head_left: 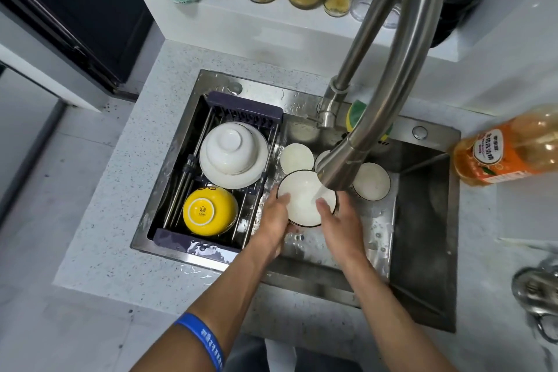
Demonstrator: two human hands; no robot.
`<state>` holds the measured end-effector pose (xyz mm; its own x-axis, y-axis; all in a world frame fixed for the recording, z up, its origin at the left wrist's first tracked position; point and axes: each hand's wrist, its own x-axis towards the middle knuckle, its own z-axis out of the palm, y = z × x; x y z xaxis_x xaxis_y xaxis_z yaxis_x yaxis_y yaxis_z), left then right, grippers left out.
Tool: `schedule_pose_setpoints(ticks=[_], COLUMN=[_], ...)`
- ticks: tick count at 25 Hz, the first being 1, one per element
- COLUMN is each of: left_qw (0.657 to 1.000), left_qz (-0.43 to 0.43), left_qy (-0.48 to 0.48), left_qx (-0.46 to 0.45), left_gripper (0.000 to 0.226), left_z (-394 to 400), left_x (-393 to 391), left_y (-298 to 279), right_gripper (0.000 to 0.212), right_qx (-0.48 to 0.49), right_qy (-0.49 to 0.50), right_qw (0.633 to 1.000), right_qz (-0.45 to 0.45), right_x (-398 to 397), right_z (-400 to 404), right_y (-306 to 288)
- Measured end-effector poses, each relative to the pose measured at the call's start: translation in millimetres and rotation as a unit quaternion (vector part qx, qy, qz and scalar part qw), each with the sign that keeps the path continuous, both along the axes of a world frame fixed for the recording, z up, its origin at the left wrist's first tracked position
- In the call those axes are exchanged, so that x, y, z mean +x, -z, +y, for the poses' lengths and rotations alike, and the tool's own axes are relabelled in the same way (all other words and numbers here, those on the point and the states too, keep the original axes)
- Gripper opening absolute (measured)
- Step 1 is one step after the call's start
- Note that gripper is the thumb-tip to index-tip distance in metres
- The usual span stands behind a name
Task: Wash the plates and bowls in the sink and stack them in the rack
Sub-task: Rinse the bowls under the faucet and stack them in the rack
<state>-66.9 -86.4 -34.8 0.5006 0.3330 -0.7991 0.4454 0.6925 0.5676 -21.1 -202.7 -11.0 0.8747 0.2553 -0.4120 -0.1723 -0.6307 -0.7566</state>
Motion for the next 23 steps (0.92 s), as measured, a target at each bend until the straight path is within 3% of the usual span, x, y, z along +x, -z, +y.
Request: schedule_pose_setpoints(ticks=[1, 2, 3, 5, 9, 14, 23], left_qw=[1.000, 0.999, 0.999, 0.998, 0.994, 0.998, 1.000], left_qz=[-0.015, -0.031, -0.041, -0.054, -0.065, -0.035, -0.016], left_qy=[0.001, -0.002, -0.006, -0.005, 0.030, 0.007, -0.003], left_qx=[-0.003, -0.010, -0.016, -0.026, -0.080, -0.059, -0.013], left_gripper=[0.031, 0.031, 0.031, 0.027, 0.038, 0.044, 0.029], left_z=[-0.7, -0.7, -0.6, 1.6, 9.2, 16.2, 17.1], left_x=[2.6, 5.0, 6.4, 8.0, 5.1, -7.6, -4.3], left_y=[0.8, 0.9, 1.9, 1.1, -4.3, 0.3, 0.4], right_gripper=[0.038, 0.041, 0.039, 0.031, 0.029, 0.027, 0.034], right_qx=[-0.093, -0.148, -0.173, -0.201, -0.199, -0.253, -0.247], right_qy=[-0.120, -0.234, -0.312, -0.383, -0.385, -0.370, -0.362], right_qw=[0.976, 0.924, 0.883, 0.857, 0.877, 0.872, 0.881], right_qz=[-0.159, -0.264, -0.305, -0.281, -0.207, -0.195, -0.180], right_x=[-3.8, -5.8, -8.4, -10.4, -10.8, -21.7, -15.3], right_z=[-8.9, -16.2, -21.4, -23.9, -14.1, -11.3, 1.5], right_y=[0.2, -0.3, -1.6, -2.4, -5.0, -13.4, -23.4])
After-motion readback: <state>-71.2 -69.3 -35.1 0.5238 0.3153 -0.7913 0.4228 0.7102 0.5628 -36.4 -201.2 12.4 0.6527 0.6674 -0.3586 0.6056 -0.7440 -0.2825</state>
